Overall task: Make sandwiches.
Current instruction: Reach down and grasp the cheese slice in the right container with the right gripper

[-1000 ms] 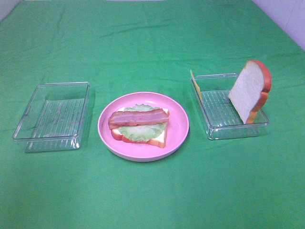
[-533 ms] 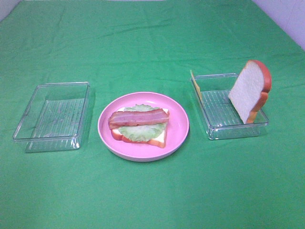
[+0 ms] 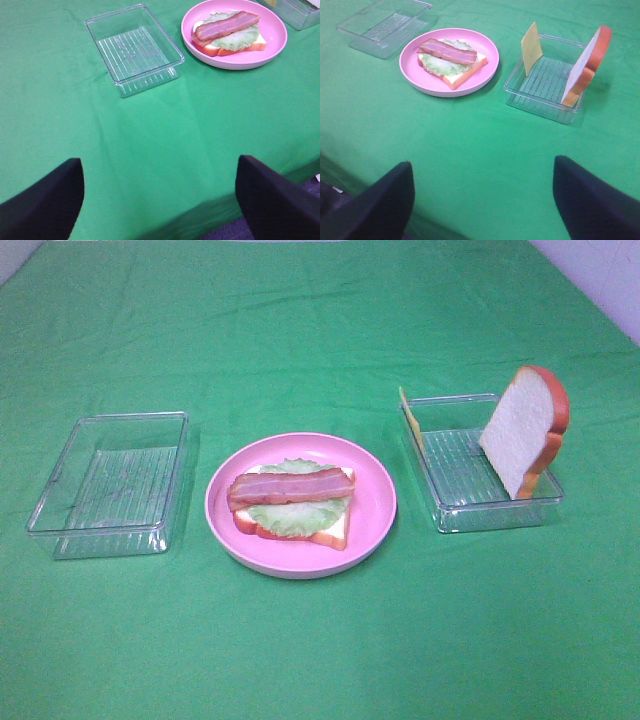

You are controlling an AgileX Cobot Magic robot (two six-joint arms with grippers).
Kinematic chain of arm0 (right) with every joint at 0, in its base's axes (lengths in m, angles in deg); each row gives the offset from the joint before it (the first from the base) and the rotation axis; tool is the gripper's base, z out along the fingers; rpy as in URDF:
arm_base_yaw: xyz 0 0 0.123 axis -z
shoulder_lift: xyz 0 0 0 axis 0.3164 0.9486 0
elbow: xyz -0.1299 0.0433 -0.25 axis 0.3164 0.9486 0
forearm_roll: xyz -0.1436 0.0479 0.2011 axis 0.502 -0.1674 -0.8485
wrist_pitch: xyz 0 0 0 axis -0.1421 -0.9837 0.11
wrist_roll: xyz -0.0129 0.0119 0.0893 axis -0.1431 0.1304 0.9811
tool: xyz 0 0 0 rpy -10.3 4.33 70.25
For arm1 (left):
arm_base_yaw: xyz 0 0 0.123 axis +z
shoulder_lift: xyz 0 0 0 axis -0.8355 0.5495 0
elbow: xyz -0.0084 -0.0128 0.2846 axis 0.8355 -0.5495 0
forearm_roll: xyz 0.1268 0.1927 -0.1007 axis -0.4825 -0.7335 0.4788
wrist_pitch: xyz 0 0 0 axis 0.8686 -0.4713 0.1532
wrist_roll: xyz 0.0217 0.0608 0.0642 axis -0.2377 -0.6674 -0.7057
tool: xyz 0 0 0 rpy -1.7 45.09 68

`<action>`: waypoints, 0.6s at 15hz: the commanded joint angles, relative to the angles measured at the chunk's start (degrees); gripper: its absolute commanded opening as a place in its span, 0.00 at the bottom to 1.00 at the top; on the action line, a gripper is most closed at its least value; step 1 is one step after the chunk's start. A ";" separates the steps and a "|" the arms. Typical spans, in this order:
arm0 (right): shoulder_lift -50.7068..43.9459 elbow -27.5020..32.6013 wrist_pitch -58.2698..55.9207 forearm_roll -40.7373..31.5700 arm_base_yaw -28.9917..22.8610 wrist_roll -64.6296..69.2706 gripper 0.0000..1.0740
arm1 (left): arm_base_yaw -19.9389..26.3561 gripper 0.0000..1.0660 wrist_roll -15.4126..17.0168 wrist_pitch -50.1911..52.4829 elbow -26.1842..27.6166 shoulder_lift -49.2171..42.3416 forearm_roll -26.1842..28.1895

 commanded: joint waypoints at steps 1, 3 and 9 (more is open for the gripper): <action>12.43 -1.09 11.29 0.86 0.11 4.81 0.68 | -0.23 0.74 0.00 7.28 -2.29 -0.40 0.29; 19.54 -1.09 15.99 0.86 0.11 5.39 0.68 | -0.23 0.74 0.00 7.79 -2.75 -0.40 0.17; 56.61 -14.50 21.20 0.80 0.11 5.50 0.66 | -0.23 0.74 0.00 7.79 -2.75 -0.40 0.06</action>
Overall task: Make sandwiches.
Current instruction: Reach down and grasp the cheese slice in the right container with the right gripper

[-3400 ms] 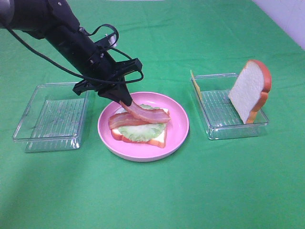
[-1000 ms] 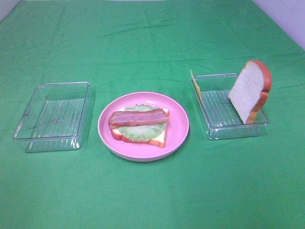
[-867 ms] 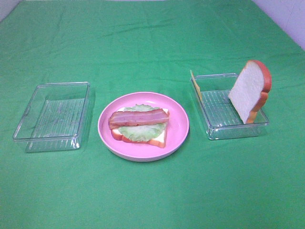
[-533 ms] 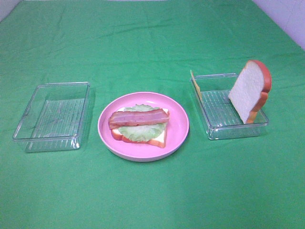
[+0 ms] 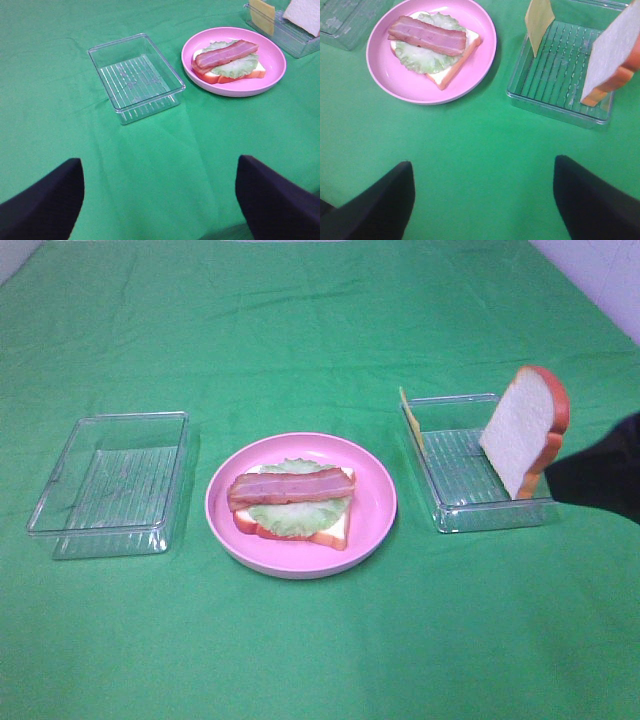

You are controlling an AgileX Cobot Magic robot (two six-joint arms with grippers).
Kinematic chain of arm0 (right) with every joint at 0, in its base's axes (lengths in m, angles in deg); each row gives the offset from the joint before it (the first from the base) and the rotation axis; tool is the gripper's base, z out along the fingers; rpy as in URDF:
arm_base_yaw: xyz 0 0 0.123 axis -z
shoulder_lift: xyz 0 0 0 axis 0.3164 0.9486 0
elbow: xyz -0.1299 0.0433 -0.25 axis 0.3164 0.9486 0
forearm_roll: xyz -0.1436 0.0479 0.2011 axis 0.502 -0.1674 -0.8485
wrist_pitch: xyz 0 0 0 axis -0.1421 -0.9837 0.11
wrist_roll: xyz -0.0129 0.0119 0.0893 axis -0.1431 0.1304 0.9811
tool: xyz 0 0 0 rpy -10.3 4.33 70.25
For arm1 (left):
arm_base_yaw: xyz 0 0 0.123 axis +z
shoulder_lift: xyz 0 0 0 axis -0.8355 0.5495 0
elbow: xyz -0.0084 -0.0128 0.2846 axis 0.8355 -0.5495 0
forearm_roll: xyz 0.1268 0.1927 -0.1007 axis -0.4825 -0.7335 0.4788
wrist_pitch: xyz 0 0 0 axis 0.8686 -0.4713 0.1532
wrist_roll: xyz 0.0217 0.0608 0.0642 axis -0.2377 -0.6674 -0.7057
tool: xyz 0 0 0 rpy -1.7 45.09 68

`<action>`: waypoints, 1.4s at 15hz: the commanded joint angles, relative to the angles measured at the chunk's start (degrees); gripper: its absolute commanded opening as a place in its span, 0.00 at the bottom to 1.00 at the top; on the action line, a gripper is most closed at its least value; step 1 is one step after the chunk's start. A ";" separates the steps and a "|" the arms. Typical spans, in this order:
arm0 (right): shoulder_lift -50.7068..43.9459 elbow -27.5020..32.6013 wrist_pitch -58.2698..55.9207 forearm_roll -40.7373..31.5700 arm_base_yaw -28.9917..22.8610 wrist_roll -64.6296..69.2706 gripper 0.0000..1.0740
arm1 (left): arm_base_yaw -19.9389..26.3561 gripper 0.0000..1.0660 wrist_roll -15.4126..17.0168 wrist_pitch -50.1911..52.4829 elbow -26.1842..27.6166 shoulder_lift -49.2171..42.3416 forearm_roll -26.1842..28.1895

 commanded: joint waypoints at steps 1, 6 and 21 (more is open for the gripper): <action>14.50 -9.57 0.57 0.46 0.11 0.69 0.66 | -0.23 0.74 0.00 0.74 -0.11 -0.40 0.06; 33.06 -27.90 -6.76 0.06 0.23 1.43 0.65 | -0.23 0.74 0.00 0.74 -0.11 -0.40 0.06; 78.09 -74.48 -26.70 -8.25 8.25 8.08 0.50 | -0.23 0.74 0.00 0.74 -0.11 -0.40 0.06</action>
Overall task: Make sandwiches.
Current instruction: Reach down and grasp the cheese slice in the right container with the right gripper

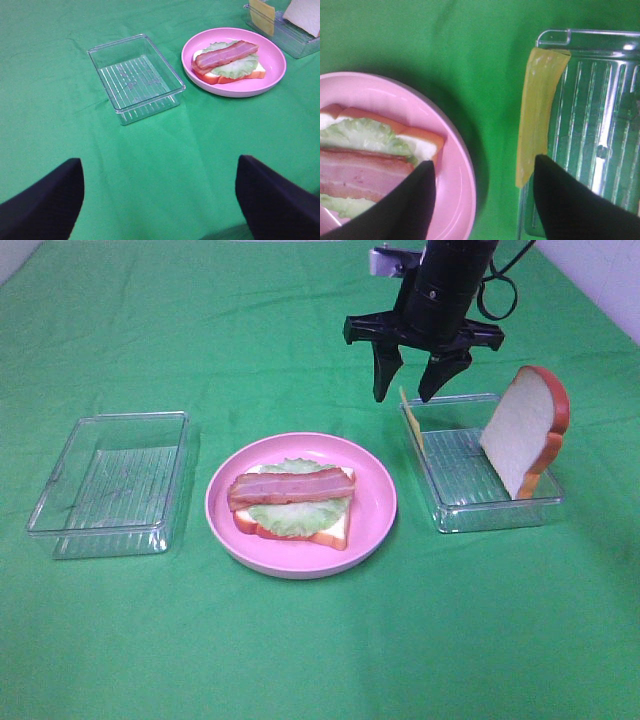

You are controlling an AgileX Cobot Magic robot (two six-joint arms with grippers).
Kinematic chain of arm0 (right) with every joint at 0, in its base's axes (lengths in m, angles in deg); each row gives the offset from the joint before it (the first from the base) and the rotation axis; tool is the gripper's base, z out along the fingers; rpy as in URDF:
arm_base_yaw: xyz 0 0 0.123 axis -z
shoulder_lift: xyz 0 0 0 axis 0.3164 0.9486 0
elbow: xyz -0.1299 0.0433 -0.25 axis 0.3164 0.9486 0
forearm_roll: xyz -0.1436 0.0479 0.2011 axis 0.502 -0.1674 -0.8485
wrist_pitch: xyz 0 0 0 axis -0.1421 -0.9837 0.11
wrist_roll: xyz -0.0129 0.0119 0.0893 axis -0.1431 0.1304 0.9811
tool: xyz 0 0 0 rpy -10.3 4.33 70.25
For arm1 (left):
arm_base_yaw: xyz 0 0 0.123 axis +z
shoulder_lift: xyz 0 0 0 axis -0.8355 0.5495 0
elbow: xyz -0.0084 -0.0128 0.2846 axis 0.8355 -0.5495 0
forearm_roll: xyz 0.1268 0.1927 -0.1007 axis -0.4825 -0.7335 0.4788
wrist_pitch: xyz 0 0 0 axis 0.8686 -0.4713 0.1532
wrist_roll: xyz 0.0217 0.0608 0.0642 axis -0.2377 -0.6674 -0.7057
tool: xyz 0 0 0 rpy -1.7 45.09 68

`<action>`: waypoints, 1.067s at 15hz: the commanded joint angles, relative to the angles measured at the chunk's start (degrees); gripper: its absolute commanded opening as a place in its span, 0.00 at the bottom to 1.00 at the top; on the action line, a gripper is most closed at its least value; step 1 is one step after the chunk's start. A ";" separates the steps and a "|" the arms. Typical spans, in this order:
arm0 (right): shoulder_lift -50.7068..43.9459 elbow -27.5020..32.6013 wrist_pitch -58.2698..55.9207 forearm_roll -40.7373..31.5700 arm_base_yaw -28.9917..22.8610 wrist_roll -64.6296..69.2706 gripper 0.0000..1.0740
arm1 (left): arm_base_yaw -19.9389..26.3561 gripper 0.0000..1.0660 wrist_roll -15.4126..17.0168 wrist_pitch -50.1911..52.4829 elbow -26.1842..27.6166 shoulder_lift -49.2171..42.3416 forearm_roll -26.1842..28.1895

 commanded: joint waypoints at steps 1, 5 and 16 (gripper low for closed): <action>1.43 -0.52 2.01 -3.21 0.92 -1.26 0.50 | -0.23 0.74 0.00 0.69 -0.11 -0.40 0.06; 1.43 -0.52 3.44 1.03 0.86 0.23 0.50 | -0.23 0.74 0.00 0.69 -0.11 -0.40 0.06; 3.78 -0.52 1.09 0.86 0.74 -1.15 0.24 | -0.23 0.74 0.00 0.69 -0.11 -0.40 0.06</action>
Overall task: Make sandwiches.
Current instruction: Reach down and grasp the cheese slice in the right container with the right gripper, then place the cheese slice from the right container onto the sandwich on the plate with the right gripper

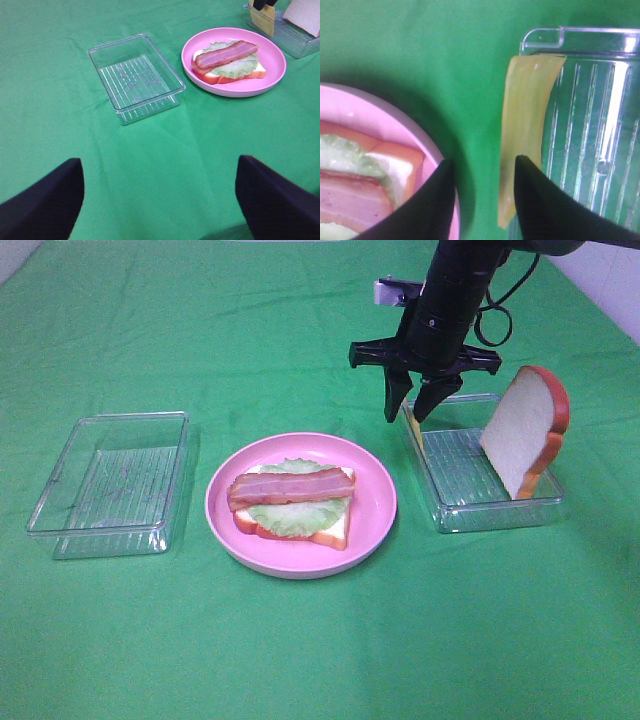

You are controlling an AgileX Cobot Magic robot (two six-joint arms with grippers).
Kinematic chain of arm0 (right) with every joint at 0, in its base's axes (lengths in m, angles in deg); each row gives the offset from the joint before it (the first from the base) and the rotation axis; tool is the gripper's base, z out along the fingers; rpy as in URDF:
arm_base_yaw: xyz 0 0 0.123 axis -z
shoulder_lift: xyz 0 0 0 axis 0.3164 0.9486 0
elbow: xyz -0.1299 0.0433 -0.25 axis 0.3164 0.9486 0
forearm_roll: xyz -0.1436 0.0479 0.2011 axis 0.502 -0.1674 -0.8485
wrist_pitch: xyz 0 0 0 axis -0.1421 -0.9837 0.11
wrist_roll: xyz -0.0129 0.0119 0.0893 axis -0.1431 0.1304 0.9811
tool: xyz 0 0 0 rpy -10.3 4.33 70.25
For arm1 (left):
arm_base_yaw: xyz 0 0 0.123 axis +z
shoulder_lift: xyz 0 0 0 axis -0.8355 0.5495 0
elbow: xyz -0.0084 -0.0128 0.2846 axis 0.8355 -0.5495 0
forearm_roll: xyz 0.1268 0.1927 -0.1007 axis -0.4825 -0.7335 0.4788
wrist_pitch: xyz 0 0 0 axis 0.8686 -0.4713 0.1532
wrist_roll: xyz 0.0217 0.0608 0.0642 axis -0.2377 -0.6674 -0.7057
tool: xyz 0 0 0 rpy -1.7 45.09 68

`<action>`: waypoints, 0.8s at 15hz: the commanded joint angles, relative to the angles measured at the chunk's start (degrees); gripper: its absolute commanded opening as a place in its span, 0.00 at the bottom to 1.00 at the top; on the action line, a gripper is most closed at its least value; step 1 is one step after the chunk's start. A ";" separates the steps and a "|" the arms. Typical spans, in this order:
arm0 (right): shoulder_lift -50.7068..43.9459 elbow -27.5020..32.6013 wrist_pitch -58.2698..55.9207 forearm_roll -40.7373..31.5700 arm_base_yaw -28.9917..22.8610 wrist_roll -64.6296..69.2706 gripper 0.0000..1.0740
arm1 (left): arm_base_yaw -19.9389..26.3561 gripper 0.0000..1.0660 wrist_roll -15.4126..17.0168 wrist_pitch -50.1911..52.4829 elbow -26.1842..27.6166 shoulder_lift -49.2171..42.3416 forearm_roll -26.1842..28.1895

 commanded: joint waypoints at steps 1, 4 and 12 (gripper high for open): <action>-0.06 -0.23 -0.29 0.63 -0.23 -0.29 0.16 | -0.23 0.74 0.00 0.69 -0.11 -0.40 0.11; -0.06 -0.23 -0.57 2.12 -0.23 -0.29 0.00 | -0.23 0.74 0.00 0.69 -0.11 -0.40 0.11; -6.25 -0.23 -2.18 2.23 -0.23 -3.04 0.00 | -0.23 0.74 0.00 0.69 -0.11 -0.40 0.11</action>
